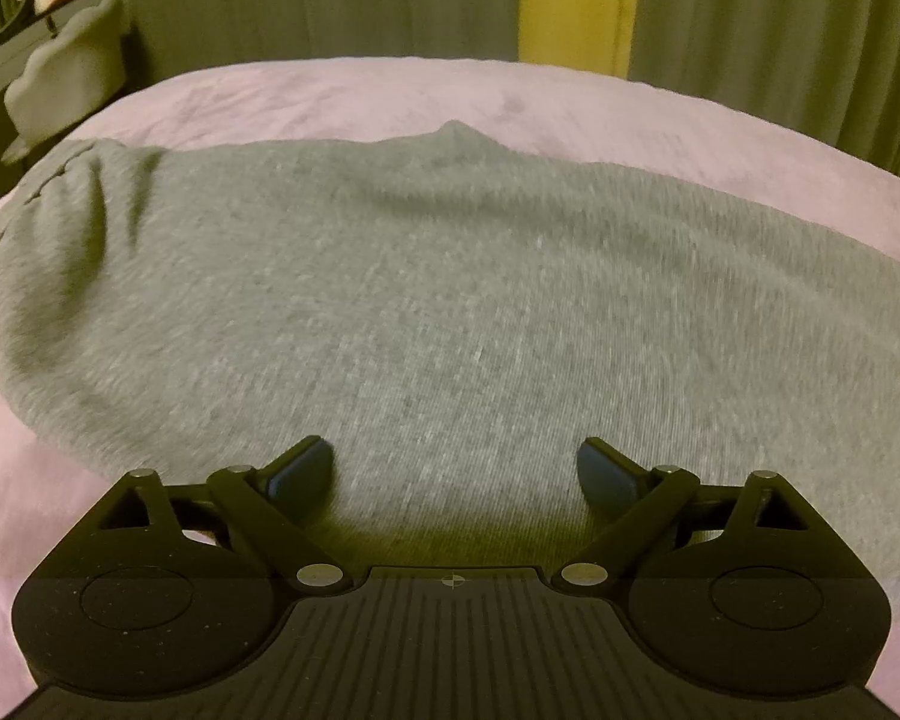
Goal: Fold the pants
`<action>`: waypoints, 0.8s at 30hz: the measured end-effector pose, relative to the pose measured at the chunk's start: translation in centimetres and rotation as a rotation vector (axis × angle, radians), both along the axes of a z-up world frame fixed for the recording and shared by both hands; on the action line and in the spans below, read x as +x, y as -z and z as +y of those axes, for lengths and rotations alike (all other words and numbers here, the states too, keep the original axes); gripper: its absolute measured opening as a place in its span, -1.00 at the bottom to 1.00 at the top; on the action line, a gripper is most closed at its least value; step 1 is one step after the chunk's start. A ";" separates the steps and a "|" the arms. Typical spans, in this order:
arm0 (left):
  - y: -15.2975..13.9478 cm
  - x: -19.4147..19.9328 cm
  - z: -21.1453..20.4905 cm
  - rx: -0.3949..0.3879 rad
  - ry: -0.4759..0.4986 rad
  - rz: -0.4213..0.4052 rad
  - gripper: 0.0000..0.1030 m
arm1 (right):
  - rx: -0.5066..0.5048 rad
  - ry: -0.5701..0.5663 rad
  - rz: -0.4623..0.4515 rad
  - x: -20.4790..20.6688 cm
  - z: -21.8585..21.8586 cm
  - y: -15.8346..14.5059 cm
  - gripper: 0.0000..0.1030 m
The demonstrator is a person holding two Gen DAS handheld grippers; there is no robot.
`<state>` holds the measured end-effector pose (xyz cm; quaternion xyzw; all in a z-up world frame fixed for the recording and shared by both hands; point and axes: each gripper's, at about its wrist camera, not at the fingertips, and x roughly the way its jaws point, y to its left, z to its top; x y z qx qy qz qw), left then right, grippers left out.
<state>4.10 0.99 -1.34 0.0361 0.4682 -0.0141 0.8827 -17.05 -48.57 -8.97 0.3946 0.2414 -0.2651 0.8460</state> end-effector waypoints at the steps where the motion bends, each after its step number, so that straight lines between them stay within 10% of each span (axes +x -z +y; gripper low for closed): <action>1: 0.0 0.0 0.0 0.002 0.001 0.000 0.84 | 0.020 0.011 -0.021 -0.1 -0.3 0.3 -0.22; 13: 0.4 0.1 -0.3 0.017 0.009 -0.002 0.86 | 0.039 0.017 -0.082 1.5 -1.0 0.5 -0.09; 16: 0.4 0.1 -0.3 0.022 0.010 -0.002 0.86 | 0.043 0.034 -0.075 1.6 -1.2 0.7 -0.70; 24: 0.4 0.1 -0.3 0.026 0.005 -0.008 0.86 | 0.087 0.088 -0.176 -0.2 -0.9 -0.2 -0.82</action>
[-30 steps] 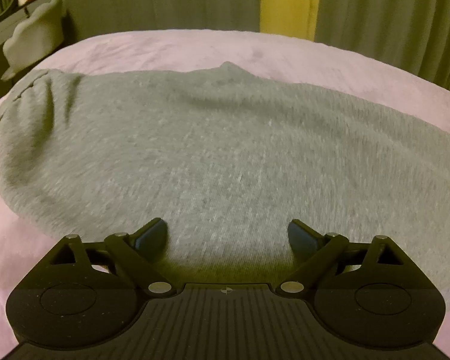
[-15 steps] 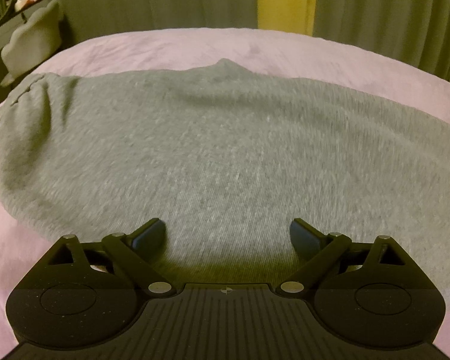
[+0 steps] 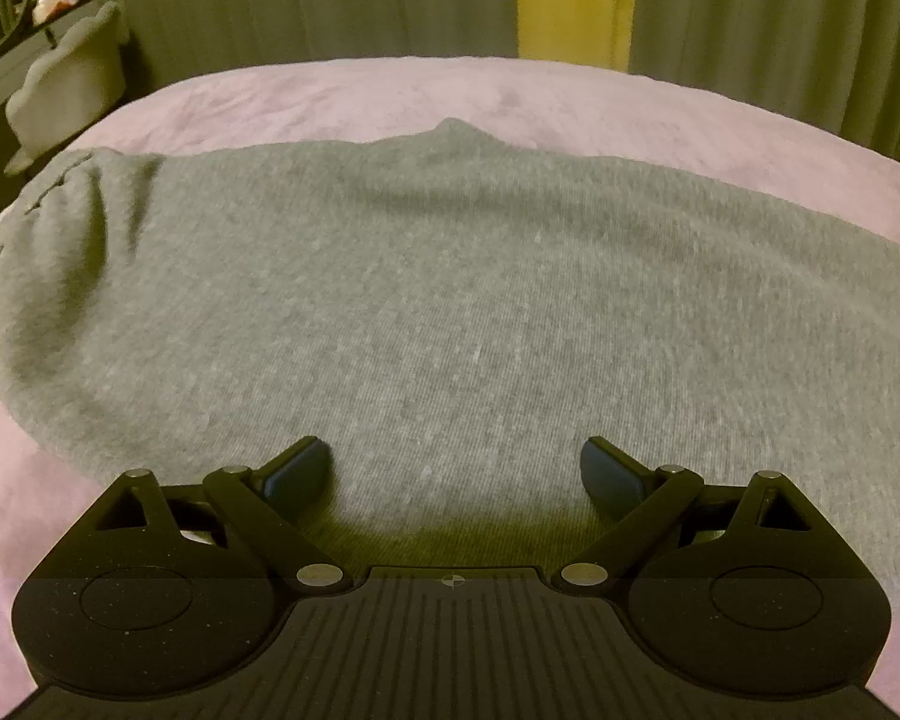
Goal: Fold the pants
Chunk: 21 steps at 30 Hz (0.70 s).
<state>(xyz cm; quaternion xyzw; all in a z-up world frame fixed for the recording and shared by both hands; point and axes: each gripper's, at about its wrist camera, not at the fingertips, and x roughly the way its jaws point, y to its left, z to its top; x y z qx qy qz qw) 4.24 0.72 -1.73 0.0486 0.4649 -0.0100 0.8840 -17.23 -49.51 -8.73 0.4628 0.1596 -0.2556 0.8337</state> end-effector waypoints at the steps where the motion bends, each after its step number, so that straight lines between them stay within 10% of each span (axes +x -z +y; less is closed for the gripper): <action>1: -0.1 0.0 0.1 0.003 -0.007 -0.006 0.86 | -0.012 -0.006 0.048 0.5 0.0 0.1 -0.82; 7: -2.6 -1.1 2.0 -0.034 -0.080 -0.115 0.86 | 0.046 0.033 0.044 0.5 -0.1 -1.5 -0.83; 11: -5.8 -2.7 4.3 -0.087 -0.133 -0.226 0.86 | -0.209 -0.040 0.065 3.6 3.9 -9.0 -0.83; 16: -10.1 -5.4 7.8 -0.174 -0.198 -0.345 0.86 | -0.666 -0.431 0.044 11.7 18.7 -17.5 -0.83; 21: -11.4 -7.3 10.4 -0.138 -0.200 -0.405 0.87 | -0.849 -0.894 0.069 17.2 35.4 -13.3 -0.81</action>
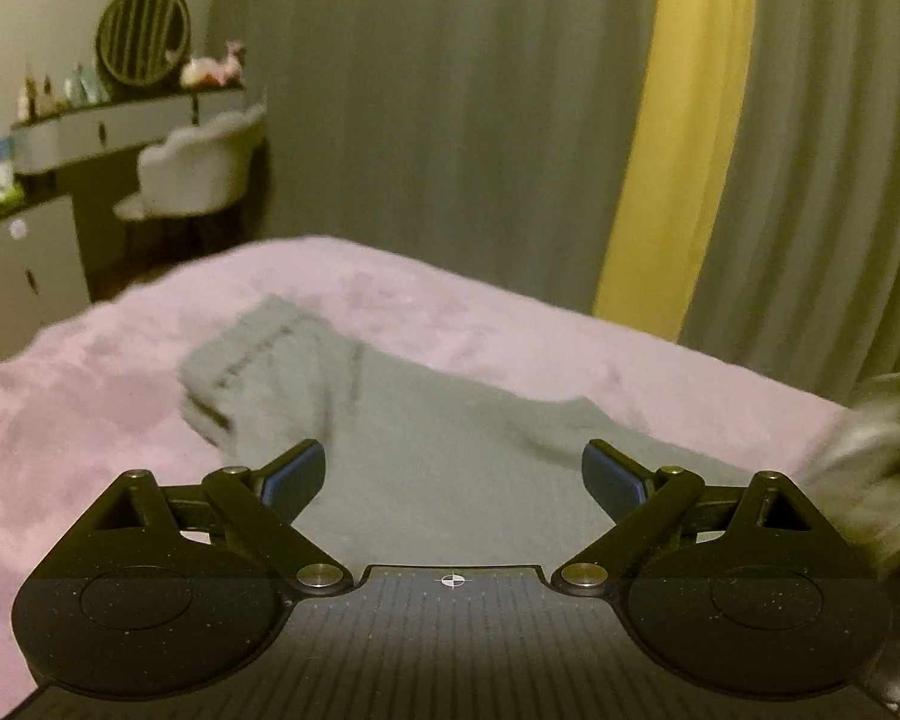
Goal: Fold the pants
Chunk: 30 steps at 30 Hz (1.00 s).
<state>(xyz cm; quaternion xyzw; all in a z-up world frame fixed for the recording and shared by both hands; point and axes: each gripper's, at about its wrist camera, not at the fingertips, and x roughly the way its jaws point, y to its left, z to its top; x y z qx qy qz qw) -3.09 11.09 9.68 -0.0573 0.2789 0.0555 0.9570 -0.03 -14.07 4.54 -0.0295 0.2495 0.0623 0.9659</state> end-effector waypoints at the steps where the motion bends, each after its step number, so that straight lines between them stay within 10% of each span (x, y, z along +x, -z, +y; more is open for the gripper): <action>1: 0.3 0.0 0.3 0.009 0.005 0.008 0.87 | -0.016 -0.049 0.060 1.0 2.7 2.3 -0.81; 4: 1.4 -0.1 1.7 -0.067 0.011 0.051 0.87 | -0.014 -0.086 0.229 2.7 6.2 7.5 -0.53; 10: 3.0 2.6 0.7 -0.191 0.103 0.134 0.87 | 0.327 -0.061 0.165 -1.2 0.3 6.0 0.23; 22: 10.0 7.4 -10.3 -0.199 0.519 0.434 0.86 | 0.936 0.358 0.236 -7.1 -12.2 9.1 0.39; 30: 11.8 9.0 -11.5 -0.249 0.566 0.488 0.32 | 0.978 0.338 0.319 -7.1 -12.0 10.5 0.51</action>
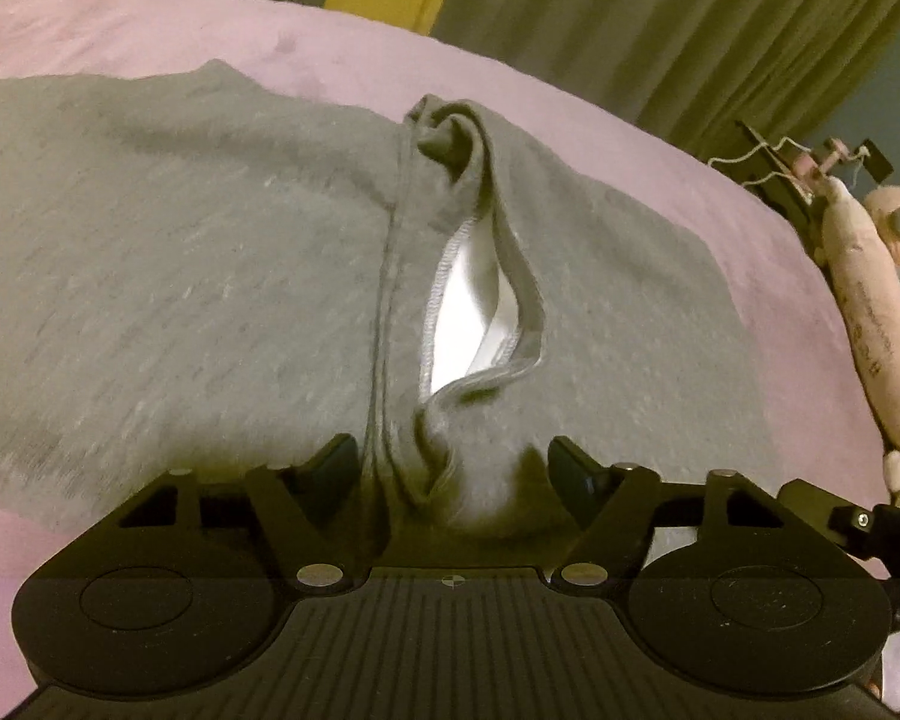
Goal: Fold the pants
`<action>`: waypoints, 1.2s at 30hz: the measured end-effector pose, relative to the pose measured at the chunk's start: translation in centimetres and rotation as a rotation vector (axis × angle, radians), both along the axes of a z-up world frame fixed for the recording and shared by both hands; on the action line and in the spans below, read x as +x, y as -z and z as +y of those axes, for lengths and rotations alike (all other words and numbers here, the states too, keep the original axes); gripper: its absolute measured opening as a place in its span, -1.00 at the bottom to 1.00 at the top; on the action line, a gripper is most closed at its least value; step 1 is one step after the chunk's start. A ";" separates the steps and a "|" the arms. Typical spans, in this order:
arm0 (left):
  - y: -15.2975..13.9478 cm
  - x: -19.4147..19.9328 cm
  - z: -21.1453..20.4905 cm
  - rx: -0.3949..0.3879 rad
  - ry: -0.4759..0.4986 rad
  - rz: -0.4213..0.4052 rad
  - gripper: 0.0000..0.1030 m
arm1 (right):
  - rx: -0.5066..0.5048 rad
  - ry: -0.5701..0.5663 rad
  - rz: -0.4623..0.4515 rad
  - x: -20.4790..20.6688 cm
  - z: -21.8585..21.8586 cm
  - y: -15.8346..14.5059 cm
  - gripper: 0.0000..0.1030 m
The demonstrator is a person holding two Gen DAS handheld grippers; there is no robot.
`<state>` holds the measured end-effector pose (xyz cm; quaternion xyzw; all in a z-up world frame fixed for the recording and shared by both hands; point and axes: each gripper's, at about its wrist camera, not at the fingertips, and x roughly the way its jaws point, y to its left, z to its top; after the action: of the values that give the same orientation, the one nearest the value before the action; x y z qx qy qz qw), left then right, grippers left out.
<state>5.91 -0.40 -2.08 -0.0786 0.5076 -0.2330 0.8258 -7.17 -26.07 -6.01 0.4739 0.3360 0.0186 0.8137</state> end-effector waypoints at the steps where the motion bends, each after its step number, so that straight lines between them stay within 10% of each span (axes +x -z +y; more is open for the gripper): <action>1: 0.1 -0.3 -0.3 0.003 0.005 -0.004 0.28 | 0.010 -0.001 0.001 0.3 0.1 0.2 0.52; 6: -0.2 -1.1 -0.8 0.004 0.020 -0.040 -0.64 | 0.048 -0.004 -0.011 -0.2 0.0 1.0 0.52; 15: -1.4 -1.3 1.6 -0.182 -0.041 -0.036 -0.69 | 0.103 0.059 -0.045 -0.5 -1.0 1.1 0.61; 25: -2.1 -1.7 3.1 -0.265 -0.075 -0.051 -0.70 | 0.128 -0.065 -0.085 0.5 1.2 0.8 0.65; 36: -1.9 -1.3 3.4 -0.264 -0.105 -0.045 -0.70 | 0.055 0.127 -0.060 -0.2 -1.1 1.3 0.66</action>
<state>4.65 3.05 -0.14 -0.2077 0.4492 -0.2560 0.8303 -7.32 -27.21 -7.27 0.5157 0.2802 -0.0097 0.8096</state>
